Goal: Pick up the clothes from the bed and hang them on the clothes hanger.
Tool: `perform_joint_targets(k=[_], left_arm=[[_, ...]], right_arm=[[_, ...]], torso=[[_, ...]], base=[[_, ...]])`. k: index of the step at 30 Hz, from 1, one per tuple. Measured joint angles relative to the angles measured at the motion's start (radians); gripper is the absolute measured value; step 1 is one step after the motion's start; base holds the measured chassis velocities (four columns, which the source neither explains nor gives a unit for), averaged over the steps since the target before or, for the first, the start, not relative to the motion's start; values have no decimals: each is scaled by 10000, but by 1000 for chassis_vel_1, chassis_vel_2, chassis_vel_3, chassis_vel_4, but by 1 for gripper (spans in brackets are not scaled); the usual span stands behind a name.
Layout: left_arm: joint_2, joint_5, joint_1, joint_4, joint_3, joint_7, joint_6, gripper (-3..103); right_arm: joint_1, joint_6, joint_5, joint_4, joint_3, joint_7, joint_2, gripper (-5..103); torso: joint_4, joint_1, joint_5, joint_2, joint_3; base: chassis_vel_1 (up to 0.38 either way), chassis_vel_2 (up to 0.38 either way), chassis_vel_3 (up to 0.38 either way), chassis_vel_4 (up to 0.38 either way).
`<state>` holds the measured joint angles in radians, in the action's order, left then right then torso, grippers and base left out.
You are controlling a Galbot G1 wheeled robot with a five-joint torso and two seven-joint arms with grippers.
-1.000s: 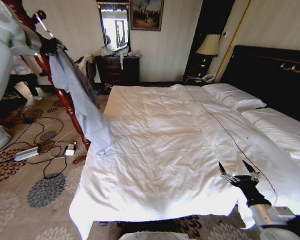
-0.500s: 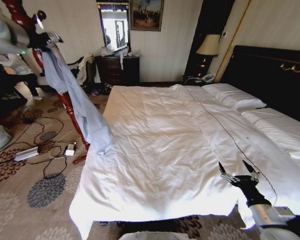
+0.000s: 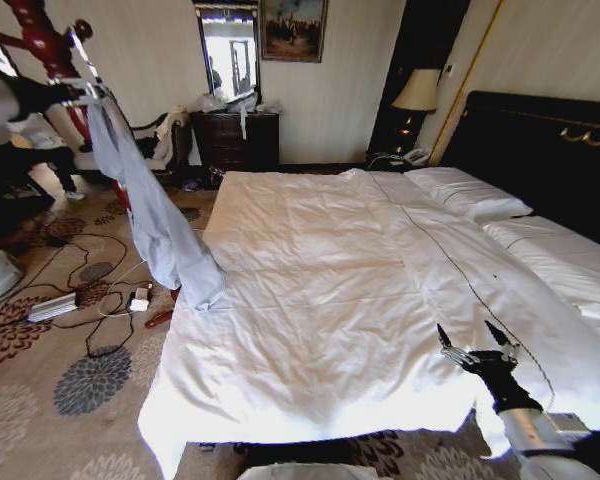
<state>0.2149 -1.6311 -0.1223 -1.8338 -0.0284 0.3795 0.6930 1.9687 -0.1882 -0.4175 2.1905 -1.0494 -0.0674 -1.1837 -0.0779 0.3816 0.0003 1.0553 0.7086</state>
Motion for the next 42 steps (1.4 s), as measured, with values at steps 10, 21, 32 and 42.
perform_joint_targets(k=[10, 21, 32, 42], left_arm=[[-1783, 372, 1066, -1938, -313, -792, -2068, 100], [-1970, 925, 2452, -2950, -478, -390, -4086, 100], [780, 4635, 7058, -1744, 1210, -724, -5368, 100], [3748, 7578, 12576, -2907, 4685, -718, -5508, 100]], right_arm=[[1, 0, -1, -2, 0, 0, 0, 100], [1, 0, 0, -2, 0, -1, 0, 100], [1, 0, -1, -4, 0, 0, 0, 100], [1, 0, 0, -4, 0, -1, 0, 100]], torso=[[0, 0, -1, 0, 1], [0, 2, -1, 0, 2], [-2, 5, -3, -3, 4], [1, 2, -7, -2, 2]], base=[[0, 0, 0, 0], [0, 0, 0, 0], [0, 0, 0, 0], [0, 0, 0, 0]])
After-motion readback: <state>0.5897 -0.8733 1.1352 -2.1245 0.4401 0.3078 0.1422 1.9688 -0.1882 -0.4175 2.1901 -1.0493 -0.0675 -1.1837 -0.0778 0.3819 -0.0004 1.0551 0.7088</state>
